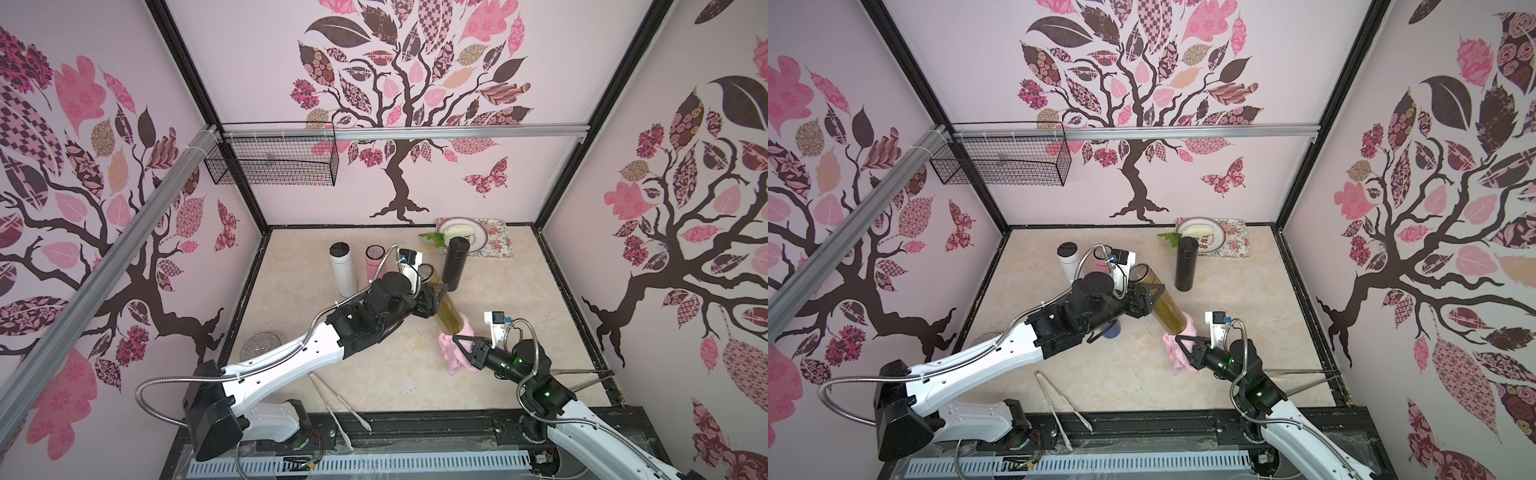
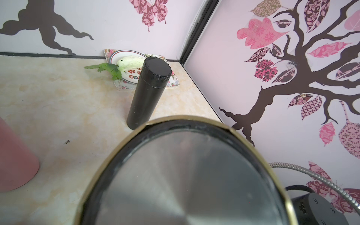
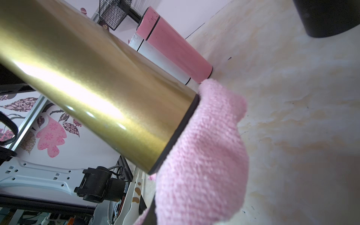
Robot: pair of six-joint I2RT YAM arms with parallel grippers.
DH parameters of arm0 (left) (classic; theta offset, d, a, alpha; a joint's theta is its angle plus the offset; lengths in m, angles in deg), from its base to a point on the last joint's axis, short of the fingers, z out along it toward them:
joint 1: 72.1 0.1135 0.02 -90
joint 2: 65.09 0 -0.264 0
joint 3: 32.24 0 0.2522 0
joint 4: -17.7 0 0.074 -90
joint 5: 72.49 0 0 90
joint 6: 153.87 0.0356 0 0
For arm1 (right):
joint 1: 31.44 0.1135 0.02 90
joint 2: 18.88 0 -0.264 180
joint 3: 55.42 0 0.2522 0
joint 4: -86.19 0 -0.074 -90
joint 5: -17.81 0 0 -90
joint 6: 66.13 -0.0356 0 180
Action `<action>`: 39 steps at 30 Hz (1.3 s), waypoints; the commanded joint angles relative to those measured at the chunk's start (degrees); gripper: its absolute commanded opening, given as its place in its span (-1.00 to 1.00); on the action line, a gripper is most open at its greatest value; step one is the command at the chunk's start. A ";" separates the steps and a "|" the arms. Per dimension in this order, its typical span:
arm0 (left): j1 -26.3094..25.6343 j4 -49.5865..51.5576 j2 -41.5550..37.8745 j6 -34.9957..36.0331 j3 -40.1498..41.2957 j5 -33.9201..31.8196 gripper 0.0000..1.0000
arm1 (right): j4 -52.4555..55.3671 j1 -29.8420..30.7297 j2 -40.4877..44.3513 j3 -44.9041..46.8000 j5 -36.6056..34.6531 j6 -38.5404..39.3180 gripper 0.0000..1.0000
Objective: Wipe the surface of the thermos
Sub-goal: Wipe the dirt from the surface of the thermos.
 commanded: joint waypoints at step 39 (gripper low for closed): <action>0.14 0.62 -3.48 -0.13 3.86 1.56 -1.00 | -1.63 1.87 3.70 -7.19 -14.86 5.36 -1.00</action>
